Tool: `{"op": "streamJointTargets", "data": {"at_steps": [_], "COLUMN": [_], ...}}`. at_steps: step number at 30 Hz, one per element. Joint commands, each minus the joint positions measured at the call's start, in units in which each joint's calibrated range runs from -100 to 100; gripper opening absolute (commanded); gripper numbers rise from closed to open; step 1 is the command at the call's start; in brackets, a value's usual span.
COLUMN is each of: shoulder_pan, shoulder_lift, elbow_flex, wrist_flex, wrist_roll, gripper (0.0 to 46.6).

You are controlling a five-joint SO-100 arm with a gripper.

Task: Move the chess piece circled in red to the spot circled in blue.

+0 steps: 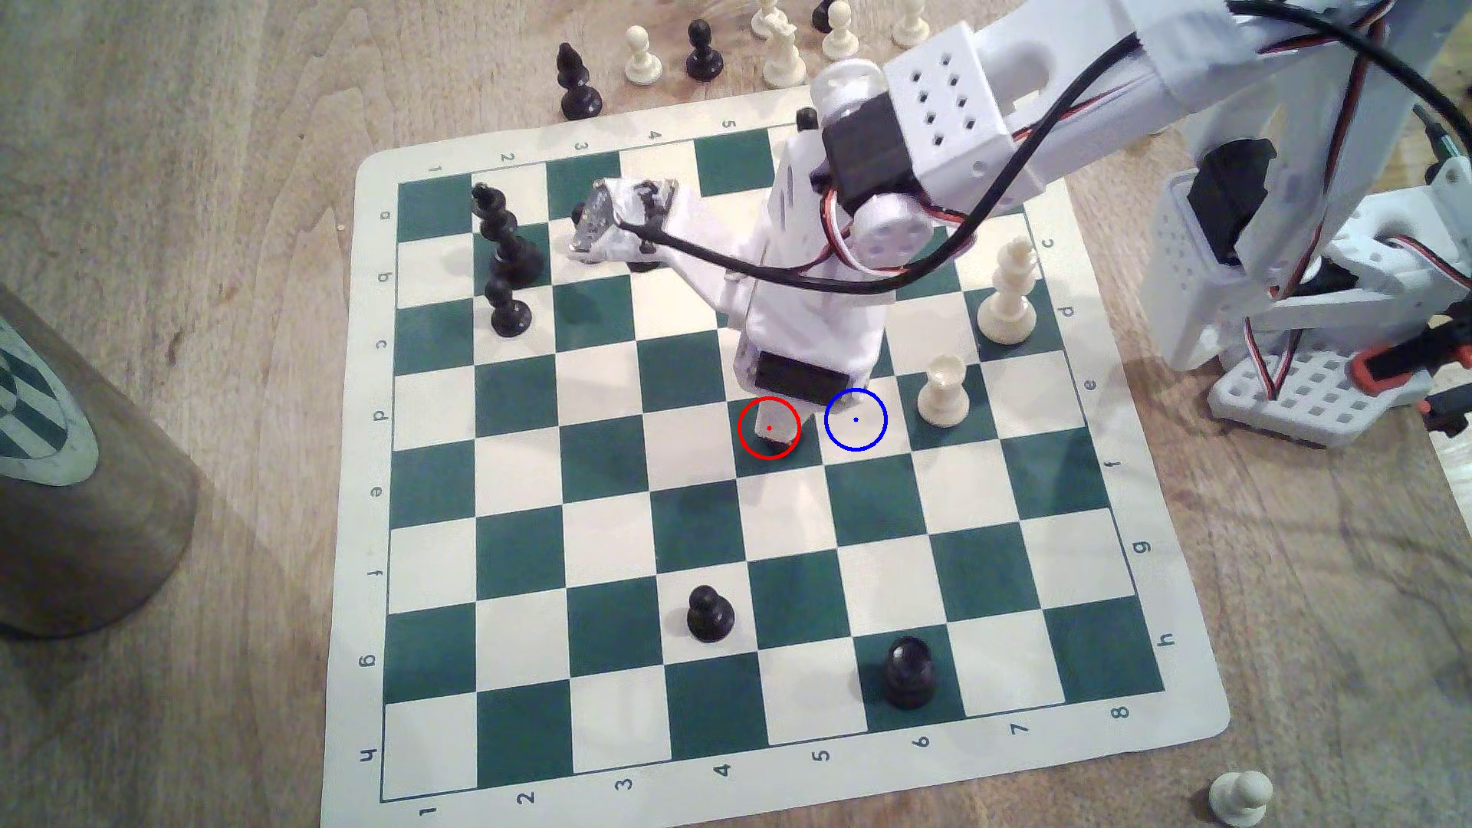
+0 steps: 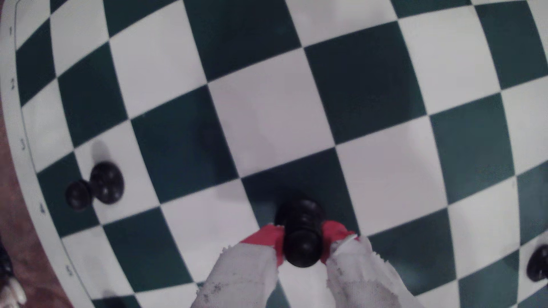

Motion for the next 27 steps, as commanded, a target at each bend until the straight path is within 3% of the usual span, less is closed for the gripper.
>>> {"op": "streamJointTargets", "data": {"at_steps": [1, 9, 18, 27], "shoulder_pan": [1.3, 1.14, -1.2, -2.45], "shoulder_lift": [-10.91, -23.65, -33.83, -29.25], "elbow_flex": [-6.63, -5.72, 9.51, 18.31], "wrist_flex": [3.76, 13.26, 14.74, 5.89], "wrist_roll": [0.1, 0.29, 0.54, 0.44], "gripper": [0.3, 0.3, 0.3, 0.3]}}
